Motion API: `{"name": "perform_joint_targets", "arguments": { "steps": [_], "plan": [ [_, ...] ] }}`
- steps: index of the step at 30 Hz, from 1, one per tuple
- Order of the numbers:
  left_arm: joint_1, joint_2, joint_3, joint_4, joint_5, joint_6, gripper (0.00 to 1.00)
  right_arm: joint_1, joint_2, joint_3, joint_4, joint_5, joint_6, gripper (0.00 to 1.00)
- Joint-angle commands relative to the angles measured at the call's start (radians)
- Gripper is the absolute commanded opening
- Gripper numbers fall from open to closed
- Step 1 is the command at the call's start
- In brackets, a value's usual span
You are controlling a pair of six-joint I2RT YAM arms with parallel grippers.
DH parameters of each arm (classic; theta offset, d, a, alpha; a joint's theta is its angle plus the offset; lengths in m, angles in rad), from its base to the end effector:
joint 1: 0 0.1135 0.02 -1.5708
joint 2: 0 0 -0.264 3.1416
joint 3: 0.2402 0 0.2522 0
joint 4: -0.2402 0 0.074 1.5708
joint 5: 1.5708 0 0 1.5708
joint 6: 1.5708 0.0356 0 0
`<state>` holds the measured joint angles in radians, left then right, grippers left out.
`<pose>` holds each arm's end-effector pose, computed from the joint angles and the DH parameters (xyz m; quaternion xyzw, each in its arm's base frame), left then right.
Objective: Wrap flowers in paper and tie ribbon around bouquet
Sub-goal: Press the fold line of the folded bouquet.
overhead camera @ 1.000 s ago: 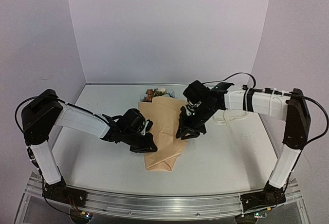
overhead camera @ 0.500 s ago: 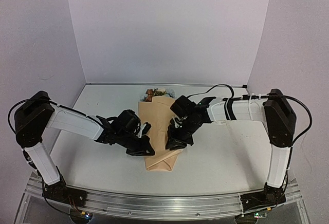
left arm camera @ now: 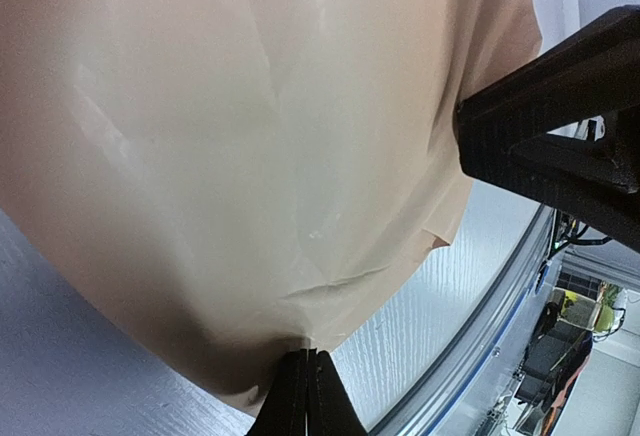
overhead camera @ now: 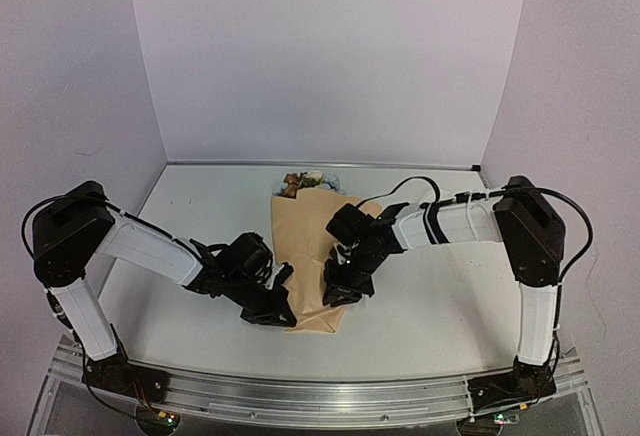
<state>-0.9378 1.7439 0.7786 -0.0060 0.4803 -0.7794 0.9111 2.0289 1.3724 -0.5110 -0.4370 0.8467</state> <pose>0.1724 -0.2627 0.1191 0.1434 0.9195 -0.3656 0.0154 0.2388 0.3325 0.1506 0.0742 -0.9546 -0.2861 0.0388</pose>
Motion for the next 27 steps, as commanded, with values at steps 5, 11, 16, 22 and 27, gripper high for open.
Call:
{"name": "perform_joint_targets", "arguments": {
  "steps": [5, 11, 16, 22, 27],
  "plan": [
    [-0.011, 0.002, -0.052, 0.070, 0.017, -0.053, 0.02, 0.040, -0.007, 0.031, -0.006, 0.029, 0.003, 0.16],
    [-0.011, -0.043, -0.057, 0.076, 0.008, -0.058, 0.02, 0.058, 0.028, 0.032, 0.002, 0.053, 0.015, 0.16],
    [-0.009, -0.126, -0.026, 0.039, -0.019, -0.050, 0.04, 0.057, 0.050, 0.016, 0.002, 0.076, 0.021, 0.15],
    [0.008, -0.114, 0.009, 0.026, -0.050, -0.031, 0.04, 0.058, 0.049, -0.014, 0.002, 0.100, 0.046, 0.13],
    [0.019, -0.045, 0.011, 0.057, -0.034, -0.030, 0.04, 0.057, 0.036, -0.022, 0.000, 0.106, 0.057, 0.13]
  ]
}}
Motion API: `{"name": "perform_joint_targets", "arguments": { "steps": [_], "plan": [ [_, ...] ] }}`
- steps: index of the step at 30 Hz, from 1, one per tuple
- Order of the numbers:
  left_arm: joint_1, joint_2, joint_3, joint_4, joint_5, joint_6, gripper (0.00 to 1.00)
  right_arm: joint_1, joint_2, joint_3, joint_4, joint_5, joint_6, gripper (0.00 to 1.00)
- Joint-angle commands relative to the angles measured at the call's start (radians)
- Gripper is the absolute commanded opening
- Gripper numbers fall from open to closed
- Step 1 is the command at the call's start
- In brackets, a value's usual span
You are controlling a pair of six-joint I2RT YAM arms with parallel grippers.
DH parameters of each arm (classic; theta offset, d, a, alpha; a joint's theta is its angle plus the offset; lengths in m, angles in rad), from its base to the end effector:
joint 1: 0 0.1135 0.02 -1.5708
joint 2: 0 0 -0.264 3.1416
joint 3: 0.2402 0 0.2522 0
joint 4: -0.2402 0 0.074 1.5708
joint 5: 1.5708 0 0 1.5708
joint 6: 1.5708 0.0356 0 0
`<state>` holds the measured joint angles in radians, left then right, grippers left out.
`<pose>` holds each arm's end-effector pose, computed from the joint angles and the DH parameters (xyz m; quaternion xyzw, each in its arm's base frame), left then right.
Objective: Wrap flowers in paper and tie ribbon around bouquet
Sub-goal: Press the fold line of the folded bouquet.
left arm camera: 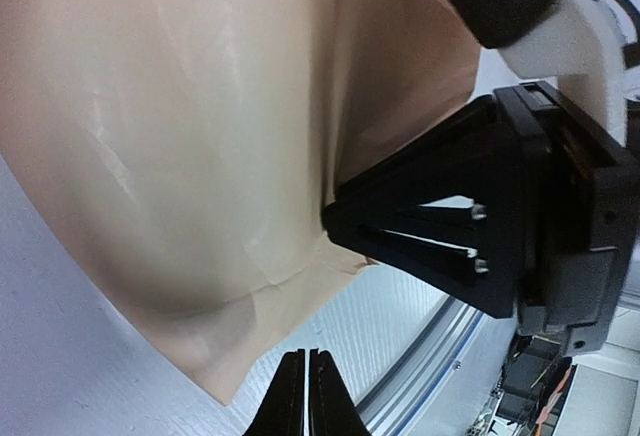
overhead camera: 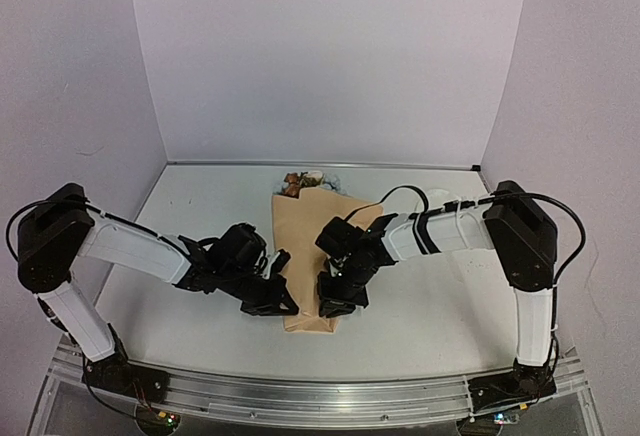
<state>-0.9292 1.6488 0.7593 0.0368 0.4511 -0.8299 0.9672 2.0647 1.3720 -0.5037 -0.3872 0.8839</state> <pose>0.1738 -0.2586 0.1444 0.1238 0.9075 -0.3974 0.0570 0.2223 0.3461 0.1361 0.0759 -0.9618 -0.2596 0.0412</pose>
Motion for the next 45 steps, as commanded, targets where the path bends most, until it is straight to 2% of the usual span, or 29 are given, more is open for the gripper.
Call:
{"name": "perform_joint_targets", "arguments": {
  "steps": [1, 15, 21, 32, 37, 45],
  "plan": [
    [0.010, 0.067, 0.031, 0.011, -0.002, 0.022, 0.03, 0.001, -0.006, -0.017, -0.009, 0.054, 0.020, 0.13],
    [0.010, 0.071, -0.058, 0.029, -0.011, 0.001, 0.00, 0.018, -0.053, 0.107, -0.084, 0.000, 0.008, 0.15],
    [0.010, 0.066, -0.055, 0.026, -0.009, 0.003, 0.00, 0.029, -0.008, 0.155, -0.075, -0.007, 0.016, 0.15],
    [0.010, 0.031, -0.054, 0.027, -0.011, -0.003, 0.00, 0.029, 0.046, 0.054, -0.005, 0.036, 0.002, 0.14],
    [0.012, 0.015, -0.030, 0.030, -0.013, -0.002, 0.07, 0.030, 0.064, 0.040, -0.004, 0.041, -0.004, 0.13],
    [0.057, 0.091, 0.026, 0.037, 0.007, 0.010, 0.09, 0.029, 0.059, 0.023, -0.004, 0.037, -0.009, 0.13]
  ]
}}
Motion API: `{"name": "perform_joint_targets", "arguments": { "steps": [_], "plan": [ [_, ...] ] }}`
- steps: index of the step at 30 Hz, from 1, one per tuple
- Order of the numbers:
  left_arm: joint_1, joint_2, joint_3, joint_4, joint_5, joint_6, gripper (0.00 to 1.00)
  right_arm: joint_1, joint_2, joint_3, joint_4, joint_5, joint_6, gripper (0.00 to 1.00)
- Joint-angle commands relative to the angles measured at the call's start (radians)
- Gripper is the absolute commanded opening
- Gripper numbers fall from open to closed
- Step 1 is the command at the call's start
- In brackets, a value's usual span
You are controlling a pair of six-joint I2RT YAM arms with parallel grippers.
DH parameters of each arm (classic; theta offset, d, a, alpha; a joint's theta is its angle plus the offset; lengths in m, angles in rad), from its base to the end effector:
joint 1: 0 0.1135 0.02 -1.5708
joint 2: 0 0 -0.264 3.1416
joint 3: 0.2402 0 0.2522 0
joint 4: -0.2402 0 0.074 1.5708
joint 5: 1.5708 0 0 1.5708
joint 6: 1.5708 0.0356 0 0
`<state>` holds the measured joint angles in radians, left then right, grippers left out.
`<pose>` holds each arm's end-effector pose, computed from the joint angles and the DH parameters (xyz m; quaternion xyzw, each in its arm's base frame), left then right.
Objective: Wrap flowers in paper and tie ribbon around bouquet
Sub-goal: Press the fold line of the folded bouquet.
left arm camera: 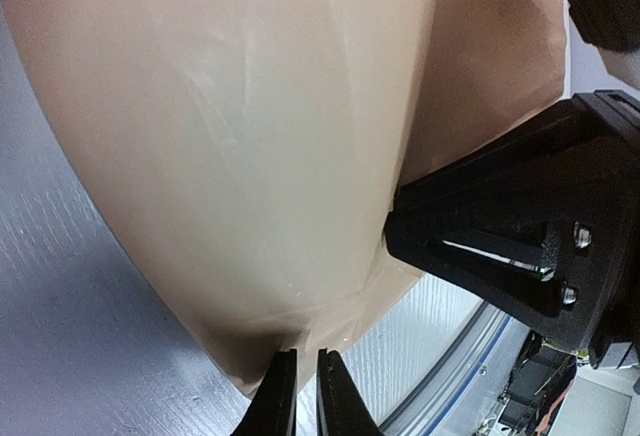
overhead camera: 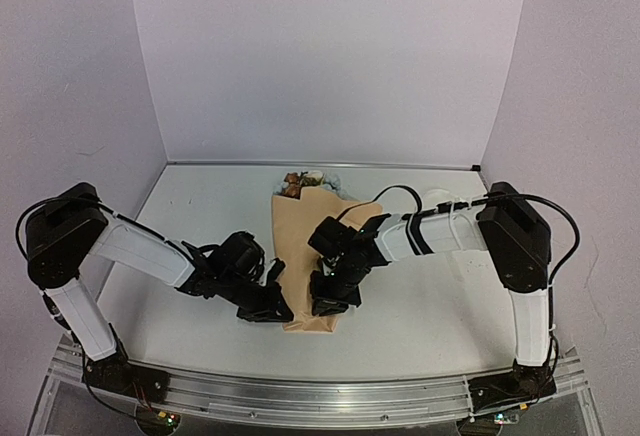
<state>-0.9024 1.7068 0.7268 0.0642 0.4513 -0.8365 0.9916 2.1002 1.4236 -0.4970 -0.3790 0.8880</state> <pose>0.1779 -0.2503 0.1210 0.1023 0.9200 -0.3762 0.0404 0.2207 0.3615 0.1360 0.0870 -0.9596 -0.2654 0.0348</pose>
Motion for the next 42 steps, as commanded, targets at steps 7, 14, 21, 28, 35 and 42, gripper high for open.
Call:
{"name": "perform_joint_targets", "arguments": {
  "steps": [7, 14, 21, 28, 35, 42],
  "plan": [
    [0.103, 0.090, 0.083, 0.036, 0.025, 0.024, 0.10, 0.004, 0.021, -0.032, -0.015, 0.024, -0.003, 0.13],
    [0.132, 0.144, 0.128, 0.039, 0.081, 0.041, 0.09, -0.023, 0.018, -0.050, -0.015, -0.003, -0.007, 0.14],
    [0.157, 0.171, 0.141, 0.023, 0.129, 0.071, 0.09, -0.043, 0.009, -0.084, -0.007, -0.050, -0.027, 0.14],
    [0.237, 0.171, 0.169, -0.039, 0.157, 0.126, 0.10, -0.050, -0.003, -0.152, 0.032, -0.084, -0.025, 0.14],
    [0.314, 0.247, 0.290, -0.105, 0.193, 0.175, 0.10, -0.061, -0.017, -0.216, 0.069, -0.066, 0.000, 0.14],
    [0.390, 0.324, 0.391, -0.145, 0.251, 0.212, 0.11, -0.088, -0.032, -0.238, 0.074, -0.097, -0.012, 0.14]
  ]
}}
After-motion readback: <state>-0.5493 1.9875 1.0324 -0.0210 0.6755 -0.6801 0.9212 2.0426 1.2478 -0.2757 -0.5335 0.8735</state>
